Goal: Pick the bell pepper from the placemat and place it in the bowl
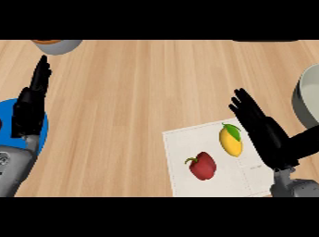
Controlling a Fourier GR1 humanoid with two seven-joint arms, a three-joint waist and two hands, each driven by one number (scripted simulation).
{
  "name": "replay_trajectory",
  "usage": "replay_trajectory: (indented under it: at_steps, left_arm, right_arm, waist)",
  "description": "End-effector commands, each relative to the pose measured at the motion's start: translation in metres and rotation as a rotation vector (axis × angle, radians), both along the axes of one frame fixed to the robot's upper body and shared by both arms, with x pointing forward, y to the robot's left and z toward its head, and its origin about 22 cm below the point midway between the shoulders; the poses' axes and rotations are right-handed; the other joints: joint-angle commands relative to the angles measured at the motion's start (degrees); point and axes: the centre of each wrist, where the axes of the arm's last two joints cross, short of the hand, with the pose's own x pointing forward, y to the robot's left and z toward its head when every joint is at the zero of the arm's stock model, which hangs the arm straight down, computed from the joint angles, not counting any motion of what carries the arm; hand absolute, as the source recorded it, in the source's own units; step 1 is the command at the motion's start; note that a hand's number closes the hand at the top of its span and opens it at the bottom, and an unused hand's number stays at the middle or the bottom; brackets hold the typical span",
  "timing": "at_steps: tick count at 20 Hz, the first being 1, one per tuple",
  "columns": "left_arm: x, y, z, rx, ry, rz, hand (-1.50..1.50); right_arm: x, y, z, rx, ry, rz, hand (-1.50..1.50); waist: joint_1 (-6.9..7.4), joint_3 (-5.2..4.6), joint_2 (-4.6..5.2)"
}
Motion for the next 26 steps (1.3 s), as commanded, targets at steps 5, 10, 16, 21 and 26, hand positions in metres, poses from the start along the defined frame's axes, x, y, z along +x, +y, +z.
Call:
replay_trajectory:
  at_steps: [5,10,16,21,26]
  left_arm:
    - [-0.02,-0.066,-0.034,-0.326,0.195,-0.267,0.0]
    - [-0.042,-0.07,-0.045,-0.472,0.269,-0.353,0.0]
    - [-0.046,-0.084,-0.042,-0.493,0.292,-0.412,0.0]
    - [-0.052,-0.062,-0.046,-0.496,0.298,-0.385,0.0]
    - [-0.049,-0.061,-0.04,-0.488,0.287,-0.391,0.0]
  right_arm:
    - [-0.006,-0.005,0.061,-0.383,-0.542,0.166,1.5]
    - [-0.04,-0.031,0.022,-0.552,-0.65,-0.225,-1.5]
    - [-0.096,0.007,0.001,-0.762,-0.868,0.113,-1.5]
    - [-0.119,-0.004,0.012,-1.16,-0.811,-0.021,-1.5]
    - [-0.148,0.024,0.033,-1.324,-0.612,-0.078,-1.5]
  waist:
    - [-1.21,0.45,-3.87]
    - [-2.07,0.89,-3.72]
    - [-0.83,0.74,-3.46]
    - [-1.63,0.36,-3.73]
    - [-1.07,0.34,-3.29]
